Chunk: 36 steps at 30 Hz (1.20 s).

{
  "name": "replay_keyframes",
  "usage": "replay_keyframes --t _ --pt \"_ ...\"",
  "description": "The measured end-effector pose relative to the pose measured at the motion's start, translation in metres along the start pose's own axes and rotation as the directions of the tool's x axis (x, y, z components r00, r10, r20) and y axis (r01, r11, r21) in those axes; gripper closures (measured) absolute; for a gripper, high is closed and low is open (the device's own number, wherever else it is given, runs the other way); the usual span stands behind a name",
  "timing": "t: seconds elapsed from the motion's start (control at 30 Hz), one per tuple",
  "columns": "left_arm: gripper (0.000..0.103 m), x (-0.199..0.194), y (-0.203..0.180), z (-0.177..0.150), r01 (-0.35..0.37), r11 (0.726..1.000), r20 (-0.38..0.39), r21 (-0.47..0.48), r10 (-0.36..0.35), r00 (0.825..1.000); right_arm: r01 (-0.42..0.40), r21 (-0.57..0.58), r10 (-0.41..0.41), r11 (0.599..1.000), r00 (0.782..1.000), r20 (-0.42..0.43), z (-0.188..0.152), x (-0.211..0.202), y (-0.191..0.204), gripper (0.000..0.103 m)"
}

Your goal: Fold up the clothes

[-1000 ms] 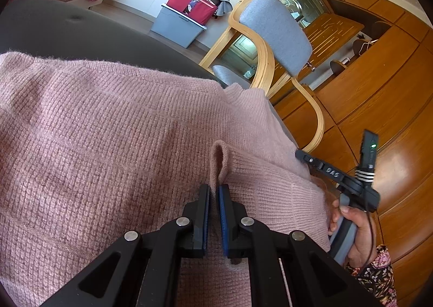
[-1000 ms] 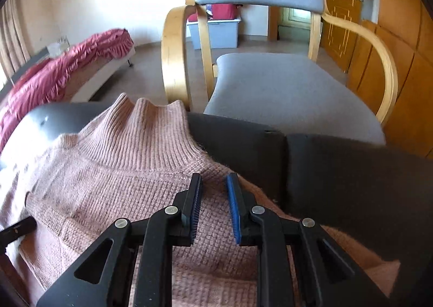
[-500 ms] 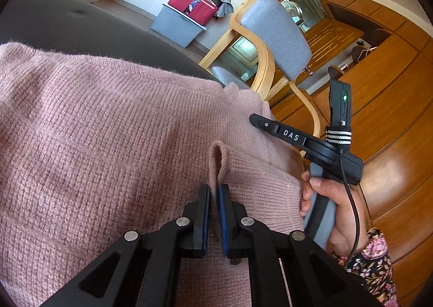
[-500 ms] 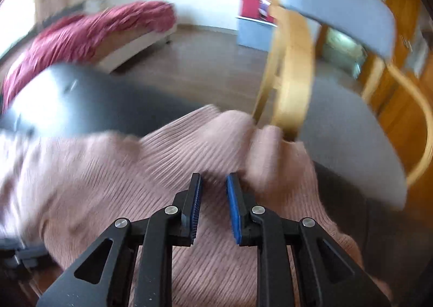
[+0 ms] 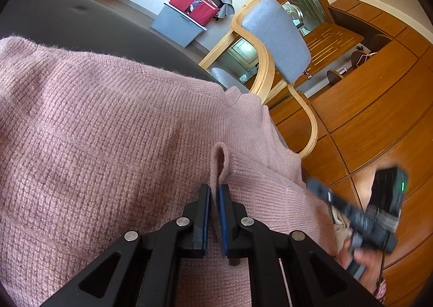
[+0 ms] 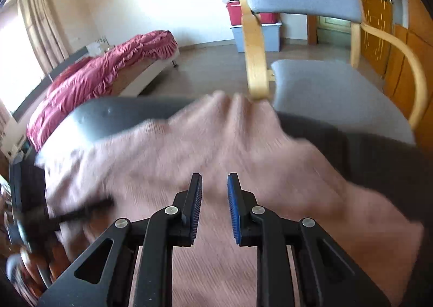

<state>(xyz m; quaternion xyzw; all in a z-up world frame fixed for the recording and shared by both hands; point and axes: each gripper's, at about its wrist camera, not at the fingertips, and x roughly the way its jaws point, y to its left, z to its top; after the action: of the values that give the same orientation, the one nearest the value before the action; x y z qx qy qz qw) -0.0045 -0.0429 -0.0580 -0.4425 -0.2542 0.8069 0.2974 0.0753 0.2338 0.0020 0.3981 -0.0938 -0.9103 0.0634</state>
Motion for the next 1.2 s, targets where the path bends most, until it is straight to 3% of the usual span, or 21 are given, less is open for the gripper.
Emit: replay_keyframes --t 0.07,0.17,0.23,0.3,0.4,0.47,0.53,0.6,0.67,0.73,0.8,0.87,0.93,1.0,1.07,1.13,1.2 --pt "0.096 0.0 -0.001 0.0 -0.011 1.0 0.0 0.005 0.011 1.0 -0.028 0.001 0.028 1.0 0.999 -0.026 -0.021 -0.008 -0.01 0.083" --pt "0.097 0.001 -0.006 -0.002 -0.049 0.998 0.004 0.028 0.049 0.999 0.016 0.05 -0.015 0.999 1.0 -0.016 -0.045 -0.023 -0.036 0.083" --pt "0.097 0.001 -0.009 -0.002 -0.068 0.997 0.007 0.043 0.068 0.998 0.055 0.177 -0.063 0.983 0.997 0.036 -0.052 -0.038 -0.068 0.083" --pt "0.097 0.001 -0.008 -0.002 -0.067 0.997 0.008 0.041 0.067 0.998 0.052 0.356 -0.089 0.933 0.992 0.089 -0.06 -0.052 -0.109 0.083" --pt "0.097 0.001 -0.007 -0.003 -0.06 0.998 0.01 0.034 0.06 0.998 -0.134 0.464 0.02 0.875 0.97 0.242 -0.07 -0.073 -0.144 0.08" --pt "0.097 0.001 -0.006 -0.002 -0.059 0.998 0.015 0.03 0.059 0.998 -0.117 0.428 0.023 0.896 0.976 0.218 -0.069 -0.077 -0.147 0.08" --pt "0.097 -0.001 -0.008 -0.003 -0.066 0.997 0.03 0.031 0.065 0.997 0.019 0.405 -0.075 0.914 0.99 0.123 -0.066 -0.067 -0.144 0.081" --pt "0.097 -0.009 -0.012 -0.003 -0.12 0.992 0.074 0.038 0.116 0.99 0.022 0.423 -0.076 0.906 0.991 0.111 -0.067 -0.064 -0.15 0.086" --pt "0.096 -0.022 -0.022 -0.003 -0.234 0.971 0.145 0.048 0.225 0.964 0.056 0.4 -0.104 0.915 0.99 0.099 -0.069 -0.064 -0.145 0.086" --pt "0.096 -0.042 -0.047 -0.006 -0.336 0.938 0.261 0.083 0.305 0.916 0.098 0.367 -0.137 0.925 0.987 0.083 -0.068 -0.065 -0.143 0.086" --pt "0.091 -0.05 -0.089 -0.013 -0.375 0.912 0.344 0.167 0.303 0.889 0.126 0.338 -0.159 0.933 0.985 0.073 -0.067 -0.066 -0.138 0.083" --pt "0.088 -0.031 -0.129 -0.02 -0.37 0.888 0.299 0.274 0.287 0.91 0.147 0.321 -0.176 0.936 0.982 0.066 -0.066 -0.065 -0.133 0.083" --pt "0.088 0.007 -0.166 -0.031 -0.331 0.856 0.199 0.398 0.272 0.942 0.166 0.303 -0.192 0.938 0.98 0.059 -0.058 -0.046 -0.121 0.083" --pt "0.088 0.046 -0.195 -0.049 -0.303 0.811 0.146 0.5 0.266 0.953 0.18 0.289 -0.203 0.94 0.978 0.052 -0.054 -0.038 -0.118 0.083" --pt "0.088 0.076 -0.213 -0.066 -0.27 0.786 0.105 0.556 0.256 0.961 0.184 0.281 -0.206 0.942 0.977 0.05 -0.054 -0.036 -0.117 0.082" --pt "0.088 0.099 -0.219 -0.076 -0.253 0.779 0.077 0.575 0.256 0.964 0.173 0.282 -0.196 0.944 0.979 0.053 -0.05 -0.03 -0.116 0.079" --pt "0.088 0.111 -0.205 -0.071 -0.237 0.808 0.005 0.539 0.278 0.961 0.168 0.284 -0.191 0.944 0.98 0.054 -0.049 -0.029 -0.116 0.079"
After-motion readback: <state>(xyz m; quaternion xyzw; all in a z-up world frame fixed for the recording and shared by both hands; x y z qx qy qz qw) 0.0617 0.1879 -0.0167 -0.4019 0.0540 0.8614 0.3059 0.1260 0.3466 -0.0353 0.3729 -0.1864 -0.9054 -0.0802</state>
